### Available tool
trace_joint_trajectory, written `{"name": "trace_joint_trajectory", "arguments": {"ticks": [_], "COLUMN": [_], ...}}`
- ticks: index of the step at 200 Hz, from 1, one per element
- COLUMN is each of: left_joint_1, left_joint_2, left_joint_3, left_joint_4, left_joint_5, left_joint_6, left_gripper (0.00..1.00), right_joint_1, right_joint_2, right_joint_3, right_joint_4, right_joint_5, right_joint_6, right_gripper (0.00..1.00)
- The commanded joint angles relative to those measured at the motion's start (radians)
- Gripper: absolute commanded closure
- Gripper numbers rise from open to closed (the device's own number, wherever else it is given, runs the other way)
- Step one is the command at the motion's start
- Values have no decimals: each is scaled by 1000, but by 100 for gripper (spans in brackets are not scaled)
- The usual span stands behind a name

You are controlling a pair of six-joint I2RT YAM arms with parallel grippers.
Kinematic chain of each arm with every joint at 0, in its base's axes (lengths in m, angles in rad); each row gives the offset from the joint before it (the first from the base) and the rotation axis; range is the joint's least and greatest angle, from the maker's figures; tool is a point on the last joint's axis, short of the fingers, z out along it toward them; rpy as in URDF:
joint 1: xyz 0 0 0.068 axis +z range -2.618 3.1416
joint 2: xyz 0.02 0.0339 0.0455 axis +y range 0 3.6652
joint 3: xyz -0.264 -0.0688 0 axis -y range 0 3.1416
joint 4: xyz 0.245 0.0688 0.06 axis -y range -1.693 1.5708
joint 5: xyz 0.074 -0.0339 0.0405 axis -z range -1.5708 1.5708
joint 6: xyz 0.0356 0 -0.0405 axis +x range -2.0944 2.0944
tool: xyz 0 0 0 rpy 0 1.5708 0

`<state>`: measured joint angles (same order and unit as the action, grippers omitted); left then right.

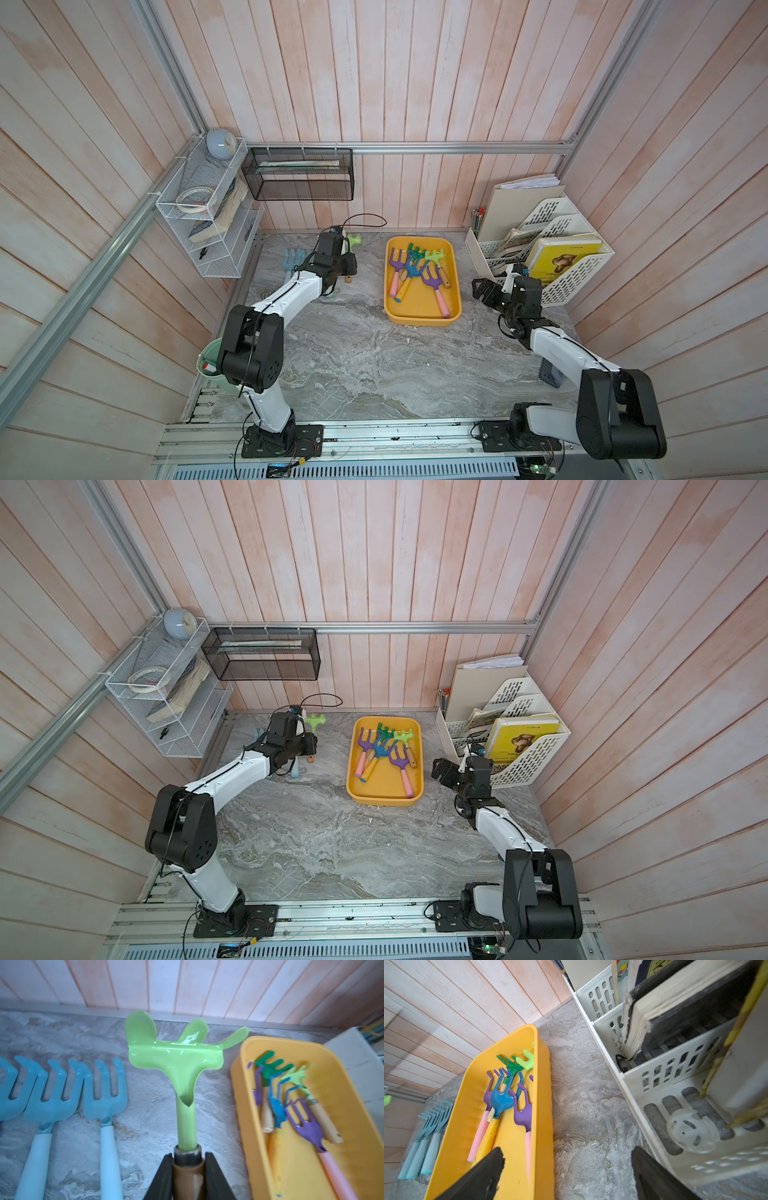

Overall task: Take the hand rake out of the storage box
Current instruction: Pick up the rake from the storage box, then place the rake at the center of the board.

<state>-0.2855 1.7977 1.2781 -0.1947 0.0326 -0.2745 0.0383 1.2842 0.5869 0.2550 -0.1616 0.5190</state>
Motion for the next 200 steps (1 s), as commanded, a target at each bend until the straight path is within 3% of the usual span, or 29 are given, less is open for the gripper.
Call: {"name": "trace_joint_trajectory", "arguments": {"ticks": [1, 68, 141, 200], "left_joint_1": [-10, 12, 40, 55], "left_joint_2": [81, 283, 387, 435], "left_joint_3": [10, 124, 260, 289], "left_joint_4": [40, -1, -66, -81], "left_joint_5": [68, 72, 59, 46], "left_joint_6": [-24, -63, -39, -64], "left_gripper": [90, 88, 83, 78], "right_joint_1": [-5, -4, -5, -6], "right_joint_2": [-14, -7, -4, -2], "right_joint_3": [-11, -10, -10, -9], "right_joint_4": [9, 12, 16, 16], "right_joint_5": [0, -1, -3, -4], "right_joint_6": [-5, -7, -5, -5], "right_gripper": [2, 2, 2, 2]}}
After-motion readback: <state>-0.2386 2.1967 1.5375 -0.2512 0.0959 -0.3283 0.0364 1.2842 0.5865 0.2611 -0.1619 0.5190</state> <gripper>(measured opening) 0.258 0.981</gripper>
